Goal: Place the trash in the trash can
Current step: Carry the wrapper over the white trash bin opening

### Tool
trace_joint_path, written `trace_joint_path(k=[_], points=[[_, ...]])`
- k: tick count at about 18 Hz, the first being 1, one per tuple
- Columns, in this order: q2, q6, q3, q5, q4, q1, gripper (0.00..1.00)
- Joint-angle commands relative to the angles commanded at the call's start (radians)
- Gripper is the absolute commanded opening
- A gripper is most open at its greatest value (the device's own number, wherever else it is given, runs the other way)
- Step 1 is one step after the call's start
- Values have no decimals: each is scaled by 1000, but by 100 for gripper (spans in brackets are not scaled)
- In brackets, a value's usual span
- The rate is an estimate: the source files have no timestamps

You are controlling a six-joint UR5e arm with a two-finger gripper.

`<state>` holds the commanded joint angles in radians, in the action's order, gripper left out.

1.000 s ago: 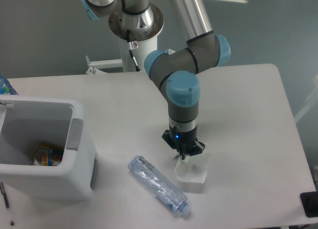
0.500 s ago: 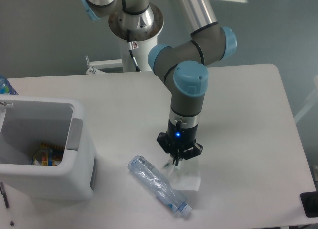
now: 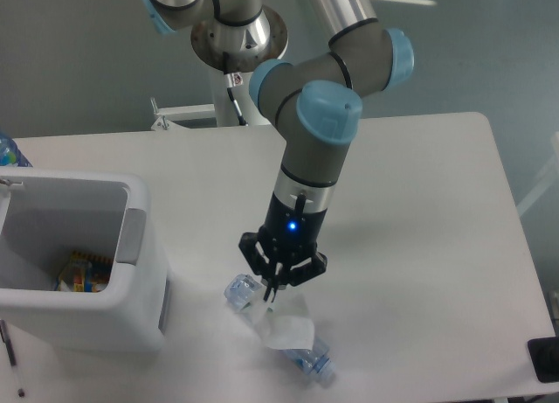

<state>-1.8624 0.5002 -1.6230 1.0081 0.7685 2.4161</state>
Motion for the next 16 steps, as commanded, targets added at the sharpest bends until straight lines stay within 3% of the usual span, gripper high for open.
trace_joint_path(k=[8,16], points=[[89,-172,75,-115,0,-15,0],[161,-184,94,-118,-2,-139,0]])
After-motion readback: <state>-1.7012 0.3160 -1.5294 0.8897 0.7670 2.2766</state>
